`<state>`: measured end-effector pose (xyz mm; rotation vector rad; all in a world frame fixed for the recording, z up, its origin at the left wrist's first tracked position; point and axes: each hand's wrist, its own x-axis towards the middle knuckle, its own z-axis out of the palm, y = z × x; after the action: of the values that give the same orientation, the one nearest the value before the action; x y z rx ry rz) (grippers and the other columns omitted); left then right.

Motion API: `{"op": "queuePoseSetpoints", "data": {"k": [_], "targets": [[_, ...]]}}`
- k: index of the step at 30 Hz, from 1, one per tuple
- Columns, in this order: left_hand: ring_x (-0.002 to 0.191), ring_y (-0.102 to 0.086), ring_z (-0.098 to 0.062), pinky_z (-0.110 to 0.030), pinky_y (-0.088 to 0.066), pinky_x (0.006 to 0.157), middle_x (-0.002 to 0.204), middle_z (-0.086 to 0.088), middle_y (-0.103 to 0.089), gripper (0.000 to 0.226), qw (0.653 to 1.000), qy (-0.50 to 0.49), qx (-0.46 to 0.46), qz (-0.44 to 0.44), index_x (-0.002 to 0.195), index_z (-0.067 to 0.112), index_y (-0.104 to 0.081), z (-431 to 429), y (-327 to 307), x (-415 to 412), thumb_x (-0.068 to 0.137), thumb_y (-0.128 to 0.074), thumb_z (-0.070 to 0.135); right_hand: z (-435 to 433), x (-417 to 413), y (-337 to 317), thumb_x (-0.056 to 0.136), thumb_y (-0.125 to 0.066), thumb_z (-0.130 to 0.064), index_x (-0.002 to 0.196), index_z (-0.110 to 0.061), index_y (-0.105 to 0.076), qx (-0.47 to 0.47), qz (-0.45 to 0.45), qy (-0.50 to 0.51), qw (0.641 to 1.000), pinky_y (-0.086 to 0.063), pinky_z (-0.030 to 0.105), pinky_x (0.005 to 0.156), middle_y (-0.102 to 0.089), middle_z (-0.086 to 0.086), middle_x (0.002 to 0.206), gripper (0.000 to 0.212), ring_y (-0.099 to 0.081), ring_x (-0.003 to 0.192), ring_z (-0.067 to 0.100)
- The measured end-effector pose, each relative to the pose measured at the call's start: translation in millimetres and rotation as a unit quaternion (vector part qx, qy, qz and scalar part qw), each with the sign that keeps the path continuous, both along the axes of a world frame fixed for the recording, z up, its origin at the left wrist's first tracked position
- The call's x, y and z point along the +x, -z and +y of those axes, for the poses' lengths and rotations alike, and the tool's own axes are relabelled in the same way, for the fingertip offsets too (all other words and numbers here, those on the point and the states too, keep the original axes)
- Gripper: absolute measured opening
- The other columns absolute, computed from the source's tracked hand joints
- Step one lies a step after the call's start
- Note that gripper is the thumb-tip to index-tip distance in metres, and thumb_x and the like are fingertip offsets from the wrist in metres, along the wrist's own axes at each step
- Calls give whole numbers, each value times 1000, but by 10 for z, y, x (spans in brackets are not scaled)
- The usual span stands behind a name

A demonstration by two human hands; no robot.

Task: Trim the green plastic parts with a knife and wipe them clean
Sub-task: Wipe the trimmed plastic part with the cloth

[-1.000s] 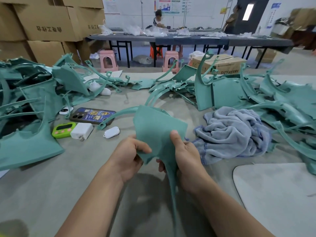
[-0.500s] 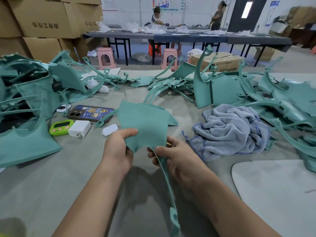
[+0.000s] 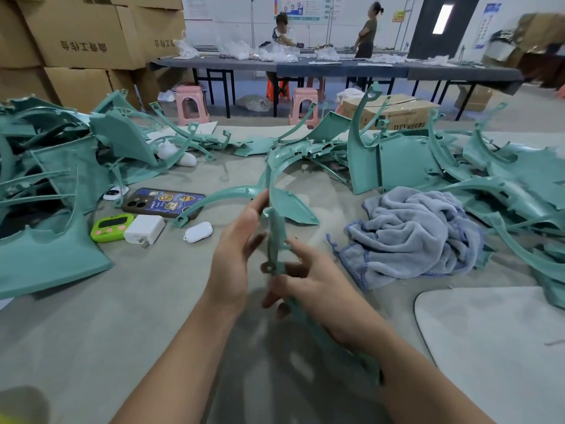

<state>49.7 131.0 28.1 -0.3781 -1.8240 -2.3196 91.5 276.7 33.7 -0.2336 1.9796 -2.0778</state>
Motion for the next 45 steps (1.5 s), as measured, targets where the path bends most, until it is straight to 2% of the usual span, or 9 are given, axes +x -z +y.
{"op": "queuePoseSetpoints", "data": {"k": [3,7,14,20,25,30,36,41,45], "targets": [[127,-57,-14,-43,-45,110,141,5,-59,57,973,-144,-119,-136,140,35,-54,20,-2,-61,87,-56,54,-69,105,-38,100,-55,2,127,-8,-58,-133,-40,-97,986,-60,36,64,-69,19,96,30,-68,72,32],[62,-70,-14,-29,-54,46,89,-1,-77,20,954,-68,55,-287,108,21,-72,-145,-65,-87,96,-62,33,-64,115,-44,100,-57,-7,135,-19,-56,-143,-69,-177,971,-60,29,65,-71,17,107,37,-72,74,25],[66,-57,-19,-31,-49,63,80,-5,-67,18,937,-236,114,-231,82,18,-65,-378,9,-232,97,-58,10,545,-44,-215,86,-57,7,150,-21,-44,44,-44,-342,937,-56,24,60,-73,13,95,72,-67,62,18],[43,-34,-13,-16,-23,42,55,4,-41,25,945,-246,8,-218,60,24,-51,-281,-21,-191,83,-56,16,1034,56,-219,73,-67,11,122,-7,-70,-114,-55,-25,992,-52,20,54,-71,13,86,52,-60,60,15],[43,-34,-13,-18,-24,39,62,-5,-44,19,971,-102,-25,-215,76,15,-54,196,-202,135,95,-55,13,1369,455,-255,83,-62,-6,115,1,-72,-464,-125,206,853,-63,29,73,-72,14,122,34,-76,90,23],[49,-57,-25,-24,-40,38,69,-10,-70,16,981,57,-75,-171,85,8,-74,821,-348,821,96,-65,16,1405,1169,-225,87,-67,-20,116,-10,-70,-423,-101,237,869,-59,43,84,-70,15,127,31,-72,101,29],[73,-74,-16,-37,-60,62,84,-2,-79,16,964,193,-115,-142,82,29,-79,1695,-350,1768,83,-72,43,1907,2525,-183,49,-99,-22,95,-8,-81,-417,-53,334,844,-62,54,77,-73,17,121,50,-72,108,38],[84,-76,-18,-38,-61,72,91,3,-79,34,915,342,-111,-182,89,34,-79,2586,32,2560,74,-58,13,2320,3624,159,76,-77,-9,114,-4,-77,-449,-74,481,749,-62,51,83,-67,18,132,38,-69,115,36],[97,-75,-21,-41,-60,81,102,1,-79,56,837,476,-155,-219,113,22,-73,3033,552,3229,64,-56,-1,2493,4537,721,95,-55,-15,116,1,-75,-491,-123,624,596,-64,45,74,-72,20,122,33,-75,103,32]]}}
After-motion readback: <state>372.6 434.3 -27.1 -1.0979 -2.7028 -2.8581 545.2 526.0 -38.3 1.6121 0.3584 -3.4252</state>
